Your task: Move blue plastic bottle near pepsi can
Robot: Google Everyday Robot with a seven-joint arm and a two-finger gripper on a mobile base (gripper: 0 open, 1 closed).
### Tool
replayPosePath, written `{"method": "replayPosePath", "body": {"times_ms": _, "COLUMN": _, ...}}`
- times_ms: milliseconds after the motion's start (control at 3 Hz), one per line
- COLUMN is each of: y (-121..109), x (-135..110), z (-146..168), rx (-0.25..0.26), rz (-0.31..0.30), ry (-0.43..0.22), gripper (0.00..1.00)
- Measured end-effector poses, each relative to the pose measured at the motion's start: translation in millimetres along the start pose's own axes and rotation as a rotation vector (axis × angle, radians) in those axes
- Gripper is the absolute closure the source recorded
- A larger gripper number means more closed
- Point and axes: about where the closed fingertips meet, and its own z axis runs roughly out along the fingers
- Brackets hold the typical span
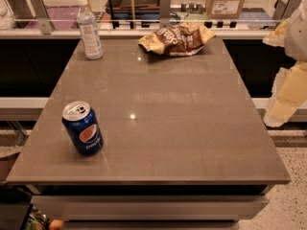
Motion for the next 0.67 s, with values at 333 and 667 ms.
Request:
{"method": "replayPosePath", "body": {"times_ms": 333, "y": 0.0, "x": 0.0, "z": 0.0, "rx": 0.0, "rz": 0.0, "ry": 0.0, "gripper": 0.0}}
{"method": "replayPosePath", "body": {"times_ms": 667, "y": -1.8, "x": -1.3, "z": -2.9, "rx": 0.018, "rz": 0.013, "ry": -0.015, "gripper": 0.0}}
